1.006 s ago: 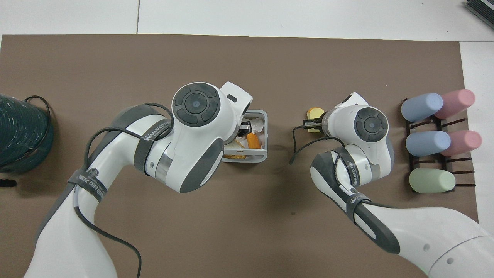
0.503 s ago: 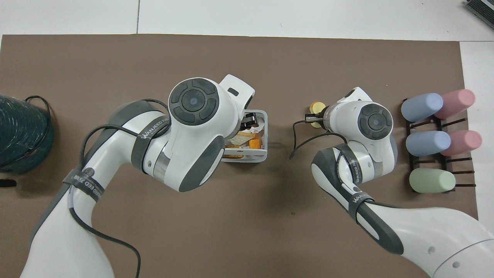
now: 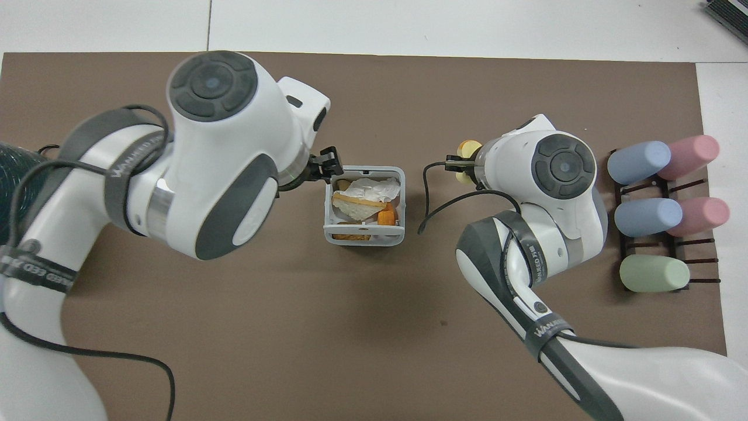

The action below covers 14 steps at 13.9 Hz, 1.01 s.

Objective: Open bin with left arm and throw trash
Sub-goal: 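Drop toast into the bin with the left gripper while the right gripper approaches, then drop the yellow sponge into the bin with the right gripper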

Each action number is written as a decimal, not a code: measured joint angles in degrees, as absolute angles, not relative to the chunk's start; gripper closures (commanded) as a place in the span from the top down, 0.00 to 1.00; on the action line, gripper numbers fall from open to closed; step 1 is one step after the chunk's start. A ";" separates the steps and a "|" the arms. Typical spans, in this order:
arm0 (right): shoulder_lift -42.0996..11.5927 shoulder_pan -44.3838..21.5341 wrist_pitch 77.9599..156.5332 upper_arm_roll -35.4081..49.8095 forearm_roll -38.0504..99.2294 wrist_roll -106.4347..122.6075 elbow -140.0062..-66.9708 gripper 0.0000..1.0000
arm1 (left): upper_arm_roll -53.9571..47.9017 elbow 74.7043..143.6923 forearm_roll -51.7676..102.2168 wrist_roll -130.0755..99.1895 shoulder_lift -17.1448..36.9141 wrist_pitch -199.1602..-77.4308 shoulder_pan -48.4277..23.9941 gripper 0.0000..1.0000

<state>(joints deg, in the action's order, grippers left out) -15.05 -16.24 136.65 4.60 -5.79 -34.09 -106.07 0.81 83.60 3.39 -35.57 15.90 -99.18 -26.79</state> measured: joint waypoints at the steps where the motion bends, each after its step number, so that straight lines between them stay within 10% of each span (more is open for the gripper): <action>1: -15.06 -17.57 136.48 4.64 -5.76 -36.96 -105.39 0.00 | 0.87 83.19 3.38 -31.93 15.52 -98.26 -24.38 0.91; 8: -15.62 -26.30 136.79 4.79 -2.50 -54.10 -102.34 0.03 | 1.01 82.68 3.36 -9.12 10.38 -92.96 -9.27 1.00; 9: -15.90 -26.92 137.03 4.79 -2.45 -55.31 -102.23 0.11 | 1.01 82.67 3.18 -7.42 9.36 -92.08 -8.37 1.00; 10: -16.30 -27.51 137.12 4.79 -2.39 -56.55 -102.23 0.40 | 0.97 82.66 2.43 -6.42 8.38 -91.28 -7.92 1.00; 11: -16.84 -28.12 137.12 4.78 -2.39 -57.73 -102.24 0.99 | 0.87 82.66 1.45 -6.08 7.54 -90.76 -7.89 1.00; 14: -17.60 -29.07 137.12 4.79 -2.39 -59.16 -102.18 1.00 | -0.12 82.68 0.71 -5.98 6.50 -90.53 -8.02 1.00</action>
